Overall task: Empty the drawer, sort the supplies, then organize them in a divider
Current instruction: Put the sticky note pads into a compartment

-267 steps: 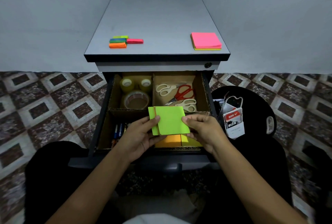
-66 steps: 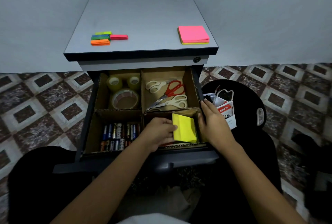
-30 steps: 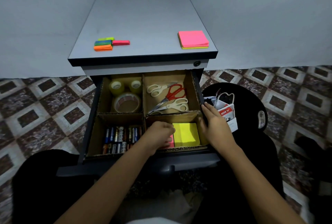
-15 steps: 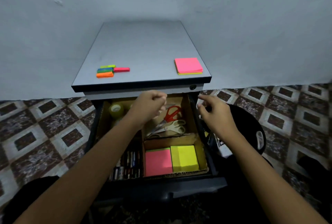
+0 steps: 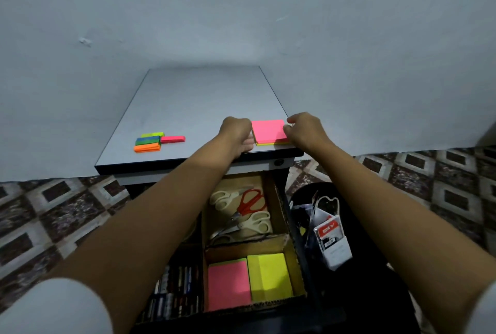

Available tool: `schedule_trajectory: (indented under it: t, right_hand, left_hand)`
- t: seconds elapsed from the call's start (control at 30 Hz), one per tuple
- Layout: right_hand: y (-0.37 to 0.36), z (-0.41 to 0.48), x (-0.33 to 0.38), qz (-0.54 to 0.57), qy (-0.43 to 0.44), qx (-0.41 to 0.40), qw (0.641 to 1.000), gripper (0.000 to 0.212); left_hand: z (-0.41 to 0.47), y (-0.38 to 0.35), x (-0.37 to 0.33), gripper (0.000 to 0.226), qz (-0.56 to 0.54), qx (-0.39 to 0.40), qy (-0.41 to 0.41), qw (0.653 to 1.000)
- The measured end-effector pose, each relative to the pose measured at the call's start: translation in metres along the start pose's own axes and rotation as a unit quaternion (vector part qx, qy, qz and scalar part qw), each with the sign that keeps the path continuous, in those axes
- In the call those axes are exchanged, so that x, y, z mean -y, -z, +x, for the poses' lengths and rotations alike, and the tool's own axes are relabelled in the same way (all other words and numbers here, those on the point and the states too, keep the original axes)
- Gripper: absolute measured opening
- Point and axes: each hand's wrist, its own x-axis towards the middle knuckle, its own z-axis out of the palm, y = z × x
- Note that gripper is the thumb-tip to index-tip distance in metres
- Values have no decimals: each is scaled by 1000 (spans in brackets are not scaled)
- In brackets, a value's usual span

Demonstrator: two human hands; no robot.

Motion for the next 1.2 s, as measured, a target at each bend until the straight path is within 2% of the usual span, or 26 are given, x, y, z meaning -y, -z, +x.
schedule_trajectory:
  t: [0.07, 0.13, 0.17, 0.23, 0.27, 0.33, 0.43, 0.6, 0.7, 0.8, 0.87, 0.97, 1.1, 1.2]
  right_hand:
    - [-3, 6, 3, -6, -18, 15, 1000, 32]
    - [-5, 10, 6, -14, -32, 17, 999, 16]
    - [-6, 10, 7, -12, -44, 11, 999, 14]
    - [-9, 10, 9, 6, -70, 9, 997, 31]
    - [-10, 9, 10, 31, -79, 4, 996, 29]
    - [-14, 7, 8, 78, -96, -5, 992, 8]
    - [-18, 7, 4, 127, -120, -17, 985, 28]
    - [-21, 1, 4, 178, -125, -17, 976, 25]
    - [-23, -9, 1, 262, -138, -15, 955, 21]
    - [-24, -26, 0, 384, -152, -14, 911, 31]
    - [-22, -41, 2, 433, -151, 0, 889, 24]
    - [-23, -67, 3, 446, -150, 28, 882, 3]
    - [-34, -100, -4, 460, -147, 73, 873, 9]
    - [-47, -123, -9, 478, -157, 103, 858, 14]
  left_hand:
    - [1, -3, -4, 28, -9, -3, 21, 1000]
    - [0, -5, -9, 26, -15, 1, 42, 999]
    - [0, -6, -11, 25, -19, 1, 52, 998]
    - [-1, -5, -11, 26, -26, -3, 68, 997]
    - [0, -4, -11, 26, -31, -2, 75, 997]
    - [2, -3, -8, 26, -32, 1, 86, 996]
    - [3, -3, -6, 29, -24, 7, 100, 995]
    - [-1, -4, -3, 28, -30, 11, 99, 995]
    - [-6, 0, 0, 26, -46, 6, 90, 995]
    - [-14, 11, 10, 23, -69, 16, 90, 993]
    - [-23, 21, 19, 19, -77, 25, 92, 992]
    - [-45, 35, 38, 5, -98, 35, 85, 991]
    - [-74, 53, 63, 5, -142, 72, 83, 984]
    - [-93, 68, 85, 4, -178, 69, 75, 979]
